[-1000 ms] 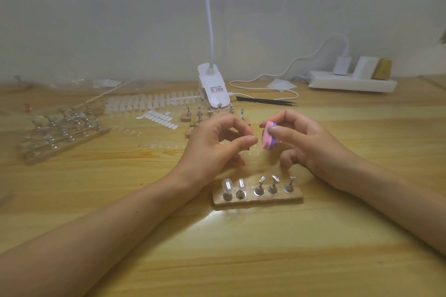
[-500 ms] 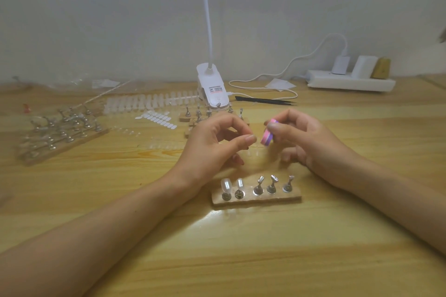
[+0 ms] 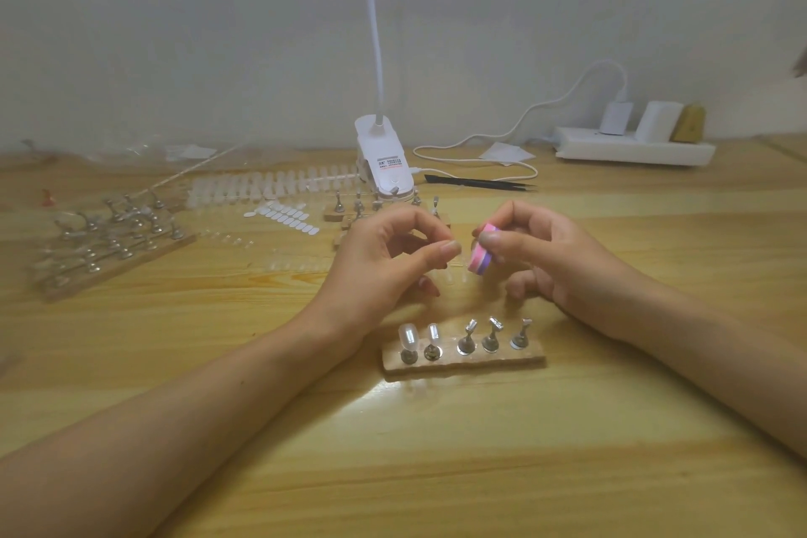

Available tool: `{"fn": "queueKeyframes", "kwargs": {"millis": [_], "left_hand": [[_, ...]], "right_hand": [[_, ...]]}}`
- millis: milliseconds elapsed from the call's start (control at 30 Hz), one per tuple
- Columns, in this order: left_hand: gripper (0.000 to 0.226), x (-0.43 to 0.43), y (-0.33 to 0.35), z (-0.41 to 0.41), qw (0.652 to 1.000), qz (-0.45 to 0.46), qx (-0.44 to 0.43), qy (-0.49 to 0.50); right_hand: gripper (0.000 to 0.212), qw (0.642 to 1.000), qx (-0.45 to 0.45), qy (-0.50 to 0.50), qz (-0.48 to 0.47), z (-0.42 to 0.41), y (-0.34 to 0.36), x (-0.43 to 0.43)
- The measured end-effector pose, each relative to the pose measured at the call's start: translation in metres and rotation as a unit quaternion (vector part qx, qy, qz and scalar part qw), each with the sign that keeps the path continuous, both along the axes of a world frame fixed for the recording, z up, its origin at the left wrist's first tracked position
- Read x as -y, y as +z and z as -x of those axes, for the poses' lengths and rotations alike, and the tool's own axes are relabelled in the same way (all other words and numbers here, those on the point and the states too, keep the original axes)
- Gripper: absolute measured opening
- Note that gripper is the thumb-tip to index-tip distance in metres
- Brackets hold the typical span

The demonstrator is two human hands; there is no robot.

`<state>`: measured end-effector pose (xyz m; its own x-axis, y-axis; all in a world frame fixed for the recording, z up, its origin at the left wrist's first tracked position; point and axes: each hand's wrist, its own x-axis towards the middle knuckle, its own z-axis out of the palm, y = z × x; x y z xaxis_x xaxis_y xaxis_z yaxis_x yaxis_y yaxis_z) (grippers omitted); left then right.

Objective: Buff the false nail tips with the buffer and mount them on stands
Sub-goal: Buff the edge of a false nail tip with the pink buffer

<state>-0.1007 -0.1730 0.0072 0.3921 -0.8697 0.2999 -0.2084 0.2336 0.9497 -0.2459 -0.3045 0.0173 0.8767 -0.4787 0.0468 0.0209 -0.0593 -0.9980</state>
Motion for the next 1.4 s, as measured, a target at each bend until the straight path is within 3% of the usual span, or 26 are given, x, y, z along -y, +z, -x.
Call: {"fn": "queueKeyframes", "kwargs": {"millis": [100, 200, 367, 500, 633, 767, 867, 1000, 1133, 1233, 1400], "left_hand": [[0.009, 0.0002, -0.0001, 0.0003, 1.0, -0.002, 0.009, 0.001], [0.009, 0.0001, 0.0002, 0.0011, 1.0, -0.006, 0.008, -0.001], [0.009, -0.0002, 0.0006, 0.0, 1.0, 0.001, 0.008, 0.009], [0.008, 0.0, 0.0004, 0.0011, 1.0, -0.004, 0.011, 0.007], [0.007, 0.0006, 0.0003, -0.0005, 1.0, 0.001, 0.004, 0.011], [0.008, 0.0009, 0.0002, 0.0, 1.0, 0.001, -0.001, 0.008], [0.009, 0.0006, -0.0004, 0.0, 1.0, 0.004, 0.011, 0.009], [0.009, 0.0007, -0.0007, 0.0001, 1.0, -0.001, 0.011, 0.008], [0.009, 0.0006, -0.0013, 0.0001, 1.0, 0.002, 0.017, 0.004], [0.008, 0.0001, -0.0012, 0.0004, 1.0, -0.004, 0.016, -0.004], [0.01, 0.0006, -0.0006, -0.0007, 1.0, 0.0, 0.014, 0.0]], "right_hand": [[0.024, 0.999, 0.004, 0.007, 0.033, 0.0004, -0.0018, -0.0034], [0.028, 0.998, 0.029, -0.054, -0.02, -0.0011, -0.003, 0.0001], [0.021, 0.998, -0.002, 0.02, 0.051, 0.0004, -0.0034, -0.0046], [0.027, 0.997, 0.034, -0.057, -0.034, -0.0005, -0.0023, 0.001], [0.02, 0.998, -0.003, 0.025, 0.064, 0.0005, -0.0037, -0.0055], [0.028, 0.997, 0.03, -0.069, -0.033, -0.0009, -0.0026, -0.0001], [0.024, 1.0, 0.002, -0.002, 0.029, -0.0006, -0.0036, -0.0028], [0.024, 0.998, 0.028, -0.059, -0.026, -0.0019, -0.0025, 0.0], [0.023, 0.999, 0.006, -0.01, 0.034, -0.001, -0.0035, -0.0039], [0.028, 0.997, 0.031, -0.067, -0.016, -0.0019, -0.0058, -0.0002], [0.021, 0.999, 0.012, 0.004, 0.043, 0.0003, -0.0056, -0.0024]]}}
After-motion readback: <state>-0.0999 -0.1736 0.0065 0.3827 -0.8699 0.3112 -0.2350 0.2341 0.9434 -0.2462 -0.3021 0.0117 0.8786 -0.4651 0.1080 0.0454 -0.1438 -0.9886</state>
